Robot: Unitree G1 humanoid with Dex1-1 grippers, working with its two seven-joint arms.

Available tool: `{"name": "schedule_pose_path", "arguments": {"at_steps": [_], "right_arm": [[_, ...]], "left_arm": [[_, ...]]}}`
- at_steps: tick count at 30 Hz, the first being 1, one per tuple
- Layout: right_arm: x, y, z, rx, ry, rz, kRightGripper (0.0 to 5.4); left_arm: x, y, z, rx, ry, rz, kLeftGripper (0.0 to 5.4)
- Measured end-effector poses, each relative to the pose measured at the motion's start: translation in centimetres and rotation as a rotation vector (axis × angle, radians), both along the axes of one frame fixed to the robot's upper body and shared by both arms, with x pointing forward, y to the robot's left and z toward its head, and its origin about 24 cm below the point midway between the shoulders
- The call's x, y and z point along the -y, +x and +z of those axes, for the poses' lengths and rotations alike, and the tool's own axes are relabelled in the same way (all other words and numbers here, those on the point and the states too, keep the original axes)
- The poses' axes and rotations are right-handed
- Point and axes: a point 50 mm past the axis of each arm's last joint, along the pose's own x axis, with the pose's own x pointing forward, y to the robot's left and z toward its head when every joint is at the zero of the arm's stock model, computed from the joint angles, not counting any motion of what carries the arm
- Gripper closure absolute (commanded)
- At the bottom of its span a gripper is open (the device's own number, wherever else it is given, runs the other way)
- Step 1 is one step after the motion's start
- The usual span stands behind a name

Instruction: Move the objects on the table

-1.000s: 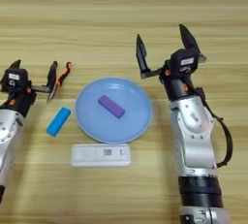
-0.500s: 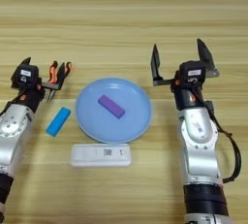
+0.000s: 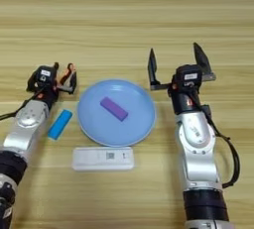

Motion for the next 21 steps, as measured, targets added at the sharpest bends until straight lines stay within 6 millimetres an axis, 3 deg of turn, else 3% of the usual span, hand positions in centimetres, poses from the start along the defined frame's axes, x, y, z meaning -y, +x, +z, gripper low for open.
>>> {"name": "schedule_pose_path", "arguments": {"at_steps": [11, 21], "right_arm": [[-0.1, 0.0, -0.2, 0.004, 0.009, -0.003, 0.02], [-0.2, 0.0, -0.2, 0.001, 0.011, -0.004, 0.02]], "left_arm": [[-0.2, 0.4, -1.7, -0.099, 0.009, 0.043, 0.0], [-0.3, 0.7, -1.8, -0.102, 0.012, 0.058, 0.0]]}}
